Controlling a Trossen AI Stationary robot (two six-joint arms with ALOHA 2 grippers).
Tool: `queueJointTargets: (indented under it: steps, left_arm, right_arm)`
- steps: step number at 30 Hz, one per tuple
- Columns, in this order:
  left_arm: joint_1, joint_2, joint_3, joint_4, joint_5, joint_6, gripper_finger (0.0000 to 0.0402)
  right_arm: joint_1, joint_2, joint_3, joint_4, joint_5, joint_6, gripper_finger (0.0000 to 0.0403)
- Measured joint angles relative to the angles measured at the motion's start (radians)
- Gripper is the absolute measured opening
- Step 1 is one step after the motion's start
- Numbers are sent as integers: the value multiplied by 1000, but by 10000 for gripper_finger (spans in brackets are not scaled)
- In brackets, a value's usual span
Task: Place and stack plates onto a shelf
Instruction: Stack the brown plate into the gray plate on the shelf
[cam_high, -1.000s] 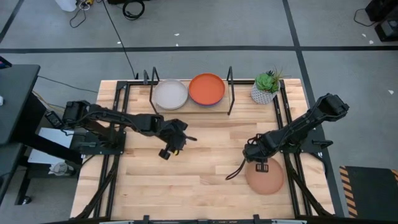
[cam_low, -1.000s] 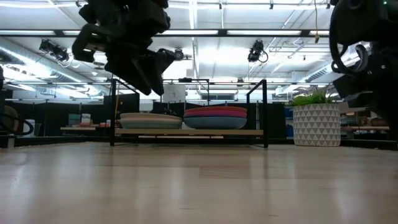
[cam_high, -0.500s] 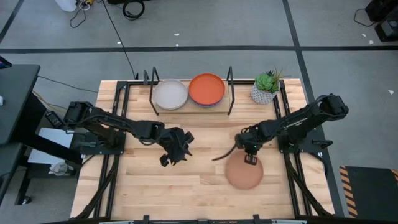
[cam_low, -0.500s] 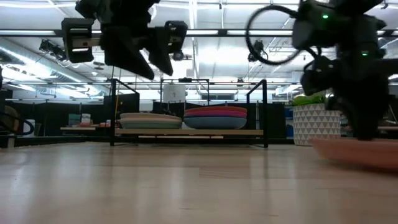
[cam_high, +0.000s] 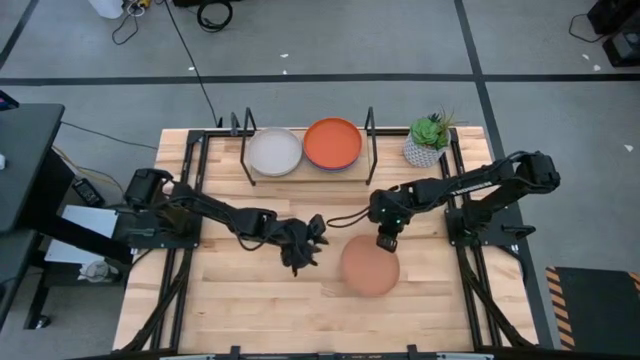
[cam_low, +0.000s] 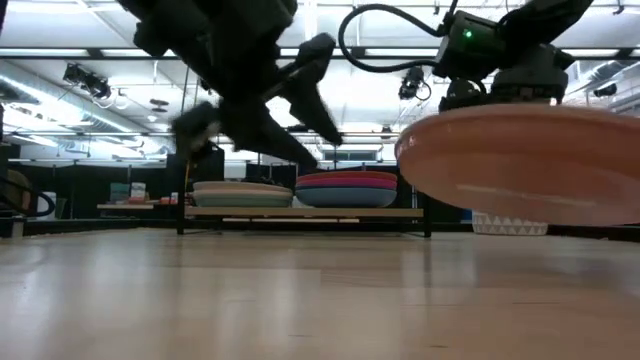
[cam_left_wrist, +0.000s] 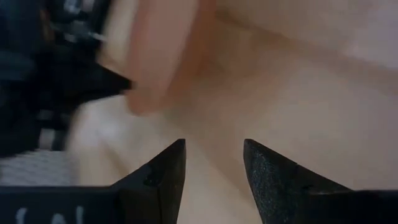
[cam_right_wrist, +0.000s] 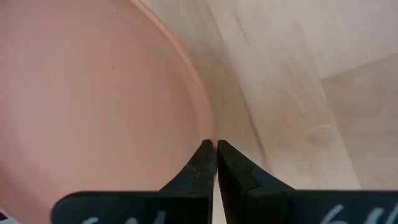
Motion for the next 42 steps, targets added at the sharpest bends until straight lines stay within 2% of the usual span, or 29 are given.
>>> queueJointTargets:
  steps: [4, 15, 19, 25, 29, 34, 42]
  left_arm:
    - [-11, 42, 0, 120, -62, 81, 170]
    - [-29, 118, 1, 358, -96, 266, 170]
    - [-20, 144, 0, 428, -106, 289, 169]
    - [-18, 180, -1, 461, -18, 363, 169]
    - [-19, 188, 0, 500, 0, 346, 166]
    - [-19, 188, 1, 530, 35, 318, 139]
    - [-25, 188, -2, 506, 78, 208, 57]
  right_arm:
    - [-9, 0, 0, 36, -41, 1, 14]
    - [-28, 0, 1, 96, -81, -31, 14]
    - [-30, 0, 1, 113, -91, -39, 14]
    - [-50, 0, 2, 148, -98, -47, 14]
    - [-67, 0, 2, 153, -100, -51, 14]
    - [-83, 0, 2, 160, -103, -71, 15]
    - [-114, 0, 2, 203, -124, -85, 19]
